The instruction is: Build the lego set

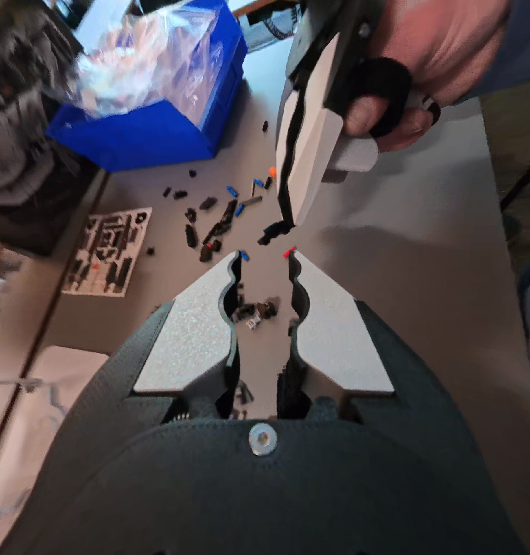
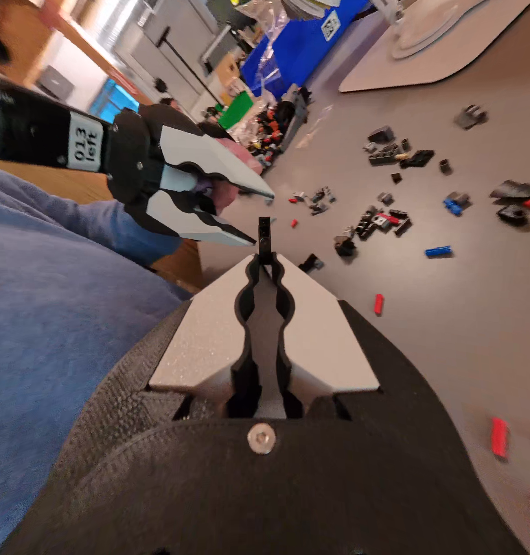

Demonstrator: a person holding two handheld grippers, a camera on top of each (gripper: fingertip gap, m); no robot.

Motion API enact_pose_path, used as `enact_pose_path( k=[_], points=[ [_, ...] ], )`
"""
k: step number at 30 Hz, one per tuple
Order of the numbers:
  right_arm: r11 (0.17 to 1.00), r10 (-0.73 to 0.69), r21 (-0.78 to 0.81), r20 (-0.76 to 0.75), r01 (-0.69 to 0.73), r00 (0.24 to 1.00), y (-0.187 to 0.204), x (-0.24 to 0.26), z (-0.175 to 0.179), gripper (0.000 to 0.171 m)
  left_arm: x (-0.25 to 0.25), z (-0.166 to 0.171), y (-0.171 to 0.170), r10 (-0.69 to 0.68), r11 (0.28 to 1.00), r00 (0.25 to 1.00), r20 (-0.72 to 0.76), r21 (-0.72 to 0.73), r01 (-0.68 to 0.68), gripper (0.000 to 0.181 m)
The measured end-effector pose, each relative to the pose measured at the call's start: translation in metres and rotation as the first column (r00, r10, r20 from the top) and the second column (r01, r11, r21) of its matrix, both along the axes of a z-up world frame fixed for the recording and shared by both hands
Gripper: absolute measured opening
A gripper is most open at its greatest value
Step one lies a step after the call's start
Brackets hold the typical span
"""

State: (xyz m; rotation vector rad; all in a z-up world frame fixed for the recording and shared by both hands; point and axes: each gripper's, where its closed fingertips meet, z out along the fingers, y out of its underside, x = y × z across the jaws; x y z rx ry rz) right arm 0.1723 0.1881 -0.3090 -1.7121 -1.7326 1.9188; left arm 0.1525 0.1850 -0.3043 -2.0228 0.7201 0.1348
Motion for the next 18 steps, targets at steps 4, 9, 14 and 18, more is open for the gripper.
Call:
enact_pose_path(
  k=[4,9,14,18],
  points=[
    [0.988,0.093,-0.129,0.02,-0.09,0.995,-0.01,0.006,0.005,0.005,0.009,0.005,0.0,-0.079,0.995,0.99,-0.118,0.048,0.085,0.026],
    [0.969,0.17,-0.189,0.032,-0.161,0.985,-0.017,0.008,0.005,0.005,0.016,-0.001,-0.005,-0.146,0.989,0.981,-0.129,0.008,0.149,0.01],
    [0.997,0.042,-0.068,-0.05,-0.046,0.998,0.001,-0.005,0.013,0.022,0.014,-0.008,-0.008,-0.126,0.988,0.991,0.04,-0.088,0.129,0.003],
    [0.856,0.051,0.515,-0.169,0.044,0.984,0.009,0.0,0.004,0.025,0.01,-0.014,-0.008,-0.036,0.966,0.956,0.291,-0.236,0.108,0.003]
  ],
)
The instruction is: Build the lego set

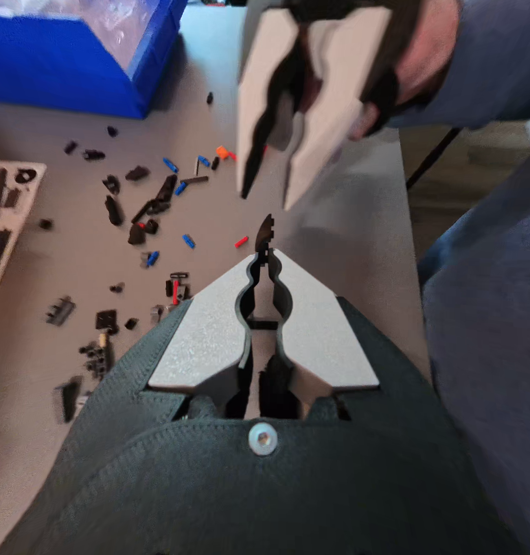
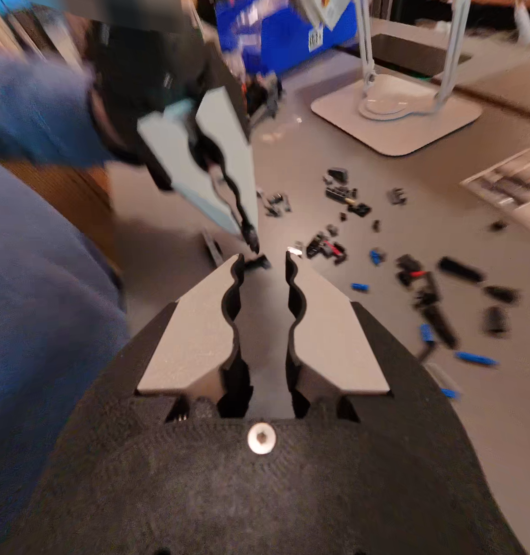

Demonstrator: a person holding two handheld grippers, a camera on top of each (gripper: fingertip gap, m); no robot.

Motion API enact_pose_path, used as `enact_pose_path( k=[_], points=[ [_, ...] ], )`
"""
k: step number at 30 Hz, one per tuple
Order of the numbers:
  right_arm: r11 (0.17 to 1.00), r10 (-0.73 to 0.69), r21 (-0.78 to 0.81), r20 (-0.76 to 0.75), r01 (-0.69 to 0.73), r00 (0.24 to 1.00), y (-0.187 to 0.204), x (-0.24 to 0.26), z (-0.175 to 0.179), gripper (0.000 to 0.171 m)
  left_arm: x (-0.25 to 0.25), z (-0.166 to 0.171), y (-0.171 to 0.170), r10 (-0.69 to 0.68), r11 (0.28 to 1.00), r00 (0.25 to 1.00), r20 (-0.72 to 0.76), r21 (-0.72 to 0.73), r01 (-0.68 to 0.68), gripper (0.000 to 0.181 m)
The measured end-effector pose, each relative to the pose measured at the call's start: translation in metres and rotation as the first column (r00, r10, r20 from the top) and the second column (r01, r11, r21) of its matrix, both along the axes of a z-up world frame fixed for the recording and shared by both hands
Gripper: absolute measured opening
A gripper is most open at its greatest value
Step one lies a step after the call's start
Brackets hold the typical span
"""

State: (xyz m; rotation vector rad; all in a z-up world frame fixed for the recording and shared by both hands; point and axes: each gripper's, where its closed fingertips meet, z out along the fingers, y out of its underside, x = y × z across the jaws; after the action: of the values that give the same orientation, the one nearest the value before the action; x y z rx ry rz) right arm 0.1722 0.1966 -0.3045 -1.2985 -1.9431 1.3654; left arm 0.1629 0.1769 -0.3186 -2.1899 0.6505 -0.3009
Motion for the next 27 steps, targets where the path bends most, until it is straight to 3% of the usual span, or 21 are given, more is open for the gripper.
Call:
enact_pose_path(
  k=[3,6,11,14,16,19,21,27],
  points=[
    [0.908,0.044,0.42,-0.054,-0.017,0.998,-0.005,0.001,-0.005,0.024,0.002,0.0,-0.001,0.028,0.989,0.977,0.209,-0.15,0.004,0.003],
    [0.8,0.069,0.6,-0.087,-0.003,0.994,-0.008,-0.003,-0.004,0.021,0.006,0.004,0.001,0.047,0.971,0.93,0.365,-0.233,0.043,0.003],
    [0.713,0.104,0.701,-0.128,0.016,0.986,-0.011,-0.009,-0.003,0.008,0.011,0.004,0.0,0.05,0.939,0.883,0.467,-0.324,0.118,0.004],
    [0.734,0.084,0.679,-0.095,0.003,0.992,-0.007,-0.009,-0.007,0.006,0.009,0.002,0.004,0.053,0.943,0.877,0.478,-0.312,0.113,0.003],
    [0.791,0.048,0.611,-0.058,-0.002,0.997,-0.004,-0.007,-0.011,0.005,-0.001,-0.003,0.004,0.07,0.954,0.912,0.405,-0.294,0.057,0.011],
    [0.867,0.004,0.499,-0.012,0.002,1.0,-0.002,-0.001,-0.021,0.005,-0.034,-0.033,-0.011,0.059,0.961,0.993,0.106,-0.273,-0.028,0.017],
    [0.898,-0.024,0.44,0.052,-0.002,0.998,-0.002,0.004,-0.035,0.005,-0.042,-0.052,-0.022,0.031,0.962,0.999,-0.013,-0.272,-0.034,0.022],
    [0.963,-0.073,0.269,0.17,0.025,0.983,-0.009,0.003,-0.062,0.005,-0.036,-0.08,-0.026,-0.069,0.973,0.982,-0.174,-0.229,0.028,0.028]
  ],
)
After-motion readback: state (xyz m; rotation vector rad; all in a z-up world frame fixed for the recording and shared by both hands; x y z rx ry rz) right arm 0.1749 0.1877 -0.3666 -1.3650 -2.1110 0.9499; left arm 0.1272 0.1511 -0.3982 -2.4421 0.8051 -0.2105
